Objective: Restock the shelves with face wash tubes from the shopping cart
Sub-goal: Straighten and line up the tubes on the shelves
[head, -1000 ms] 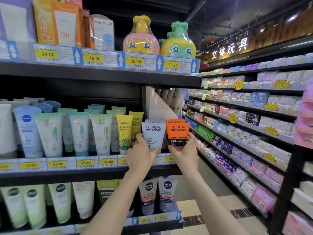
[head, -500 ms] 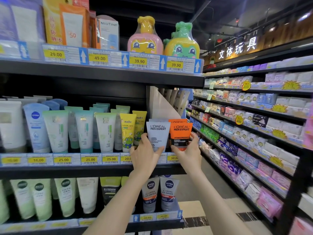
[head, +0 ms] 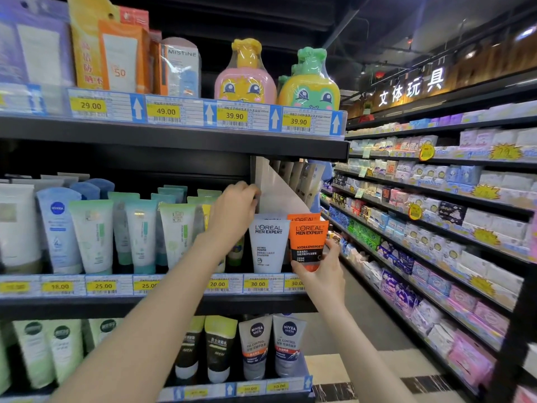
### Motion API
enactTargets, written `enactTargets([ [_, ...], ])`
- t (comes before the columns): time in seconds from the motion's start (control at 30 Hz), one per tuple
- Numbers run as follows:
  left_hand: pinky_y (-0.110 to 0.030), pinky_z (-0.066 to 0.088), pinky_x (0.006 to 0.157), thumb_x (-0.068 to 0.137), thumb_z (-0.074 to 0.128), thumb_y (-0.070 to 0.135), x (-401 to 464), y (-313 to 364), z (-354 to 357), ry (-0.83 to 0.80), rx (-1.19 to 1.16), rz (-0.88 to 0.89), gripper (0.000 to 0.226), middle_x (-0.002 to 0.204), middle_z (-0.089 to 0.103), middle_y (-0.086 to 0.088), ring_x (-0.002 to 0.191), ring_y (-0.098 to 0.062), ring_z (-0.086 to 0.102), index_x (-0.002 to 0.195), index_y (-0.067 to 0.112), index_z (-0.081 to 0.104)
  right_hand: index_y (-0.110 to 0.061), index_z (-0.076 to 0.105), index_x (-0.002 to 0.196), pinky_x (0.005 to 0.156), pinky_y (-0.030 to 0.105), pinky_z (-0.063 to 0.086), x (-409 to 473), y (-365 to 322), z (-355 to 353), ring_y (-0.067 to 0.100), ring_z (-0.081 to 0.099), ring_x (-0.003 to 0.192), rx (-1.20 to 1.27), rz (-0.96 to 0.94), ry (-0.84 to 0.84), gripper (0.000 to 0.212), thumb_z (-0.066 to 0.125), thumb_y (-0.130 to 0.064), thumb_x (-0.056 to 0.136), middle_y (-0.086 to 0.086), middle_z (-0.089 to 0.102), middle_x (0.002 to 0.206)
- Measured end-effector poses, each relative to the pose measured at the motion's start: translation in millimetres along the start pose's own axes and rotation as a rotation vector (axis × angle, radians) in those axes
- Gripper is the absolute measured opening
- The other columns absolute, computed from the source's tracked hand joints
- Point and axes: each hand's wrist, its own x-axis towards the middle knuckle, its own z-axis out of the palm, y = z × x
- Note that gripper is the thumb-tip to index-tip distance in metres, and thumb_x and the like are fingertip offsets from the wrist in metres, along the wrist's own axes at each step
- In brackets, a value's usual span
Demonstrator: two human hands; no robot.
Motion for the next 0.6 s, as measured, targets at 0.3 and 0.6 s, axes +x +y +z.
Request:
enactTargets([
  [0.3, -0.032, 0.033, 0.085, 0.097, 0.044, 0.025, 53.2, -12.9, -2.8, -0.622, 0.376, 0.215, 0.027, 0.123, 0.058, 0.000, 0.117, -0.023, 0.047, 0.117, 0.025, 0.061, -0.024, 0.027, 0.133, 0.079, 0.026, 0.038, 0.0, 2.2, 0.4, 0.015, 0.060, 0.103, -0.003, -0.014, 0.002, 0.073, 0.072, -0.034, 0.077, -0.003, 0.058, 0.120],
  [0.6, -0.032, 0.049, 0.088, 0.092, 0.055, 0.026, 59.0, -14.1, -1.6, -0.746, 0.193, 0.220, 0.025, 0.113, 0.064, 0.001, 0.101, -0.016, 0.056, 0.113, 0.019, 0.064, -0.025, 0.028, 0.130, 0.079, 0.026, 0.038, 0.0, 1.8, 2.4, 0.014, 0.060, 0.102, -0.009, -0.025, 0.014, 0.068, 0.071, -0.034, 0.078, -0.006, 0.059, 0.118],
])
